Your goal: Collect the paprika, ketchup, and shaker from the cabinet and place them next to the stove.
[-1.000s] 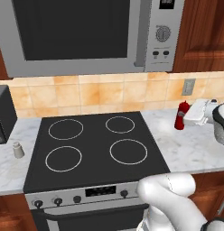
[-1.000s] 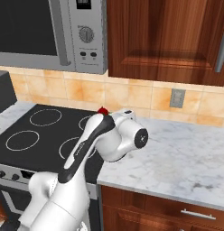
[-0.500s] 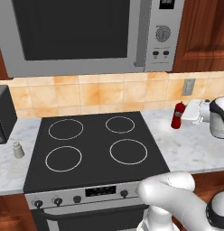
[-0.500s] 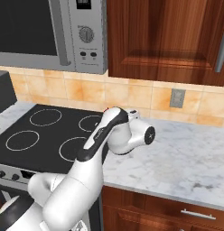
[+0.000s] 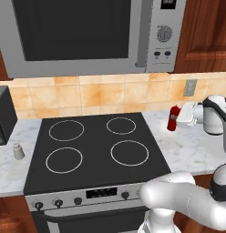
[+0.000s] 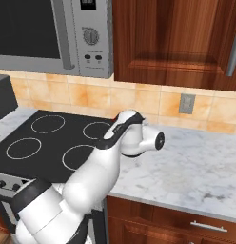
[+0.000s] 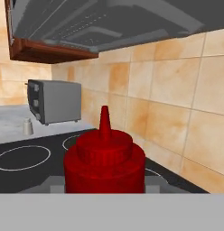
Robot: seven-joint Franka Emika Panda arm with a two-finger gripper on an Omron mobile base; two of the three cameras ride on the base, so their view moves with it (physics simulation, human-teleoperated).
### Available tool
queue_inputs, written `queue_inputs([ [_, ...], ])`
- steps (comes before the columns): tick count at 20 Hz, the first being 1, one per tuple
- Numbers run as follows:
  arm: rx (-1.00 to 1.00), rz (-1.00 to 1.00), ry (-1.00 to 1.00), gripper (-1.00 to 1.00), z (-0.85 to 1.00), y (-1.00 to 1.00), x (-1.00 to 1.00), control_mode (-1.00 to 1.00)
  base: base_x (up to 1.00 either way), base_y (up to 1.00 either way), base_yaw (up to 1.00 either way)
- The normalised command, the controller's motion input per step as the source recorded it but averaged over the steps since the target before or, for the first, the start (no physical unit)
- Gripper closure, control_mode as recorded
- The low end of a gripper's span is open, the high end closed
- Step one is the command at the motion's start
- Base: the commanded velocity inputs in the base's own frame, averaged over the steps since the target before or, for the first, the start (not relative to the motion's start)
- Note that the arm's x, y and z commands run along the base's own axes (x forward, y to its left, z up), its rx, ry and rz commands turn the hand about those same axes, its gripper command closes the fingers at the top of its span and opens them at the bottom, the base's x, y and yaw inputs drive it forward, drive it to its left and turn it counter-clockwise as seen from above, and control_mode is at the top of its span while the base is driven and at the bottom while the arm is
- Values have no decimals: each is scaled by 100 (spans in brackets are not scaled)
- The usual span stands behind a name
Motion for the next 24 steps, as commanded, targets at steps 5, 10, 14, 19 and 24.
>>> queue_inputs([
  [5,-1,4,2,100,-42,-2,32,-100,0,0,0],
  [10,-1,3,0,100,-42,-11,21,-100,0,0,0],
  [14,-2,1,0,100,-37,-4,13,-100,0,0,0],
  [19,-1,0,0,100,-30,0,13,-100,0,0,0],
  [24,0,1,0,100,-27,0,17,-100,0,0,0],
])
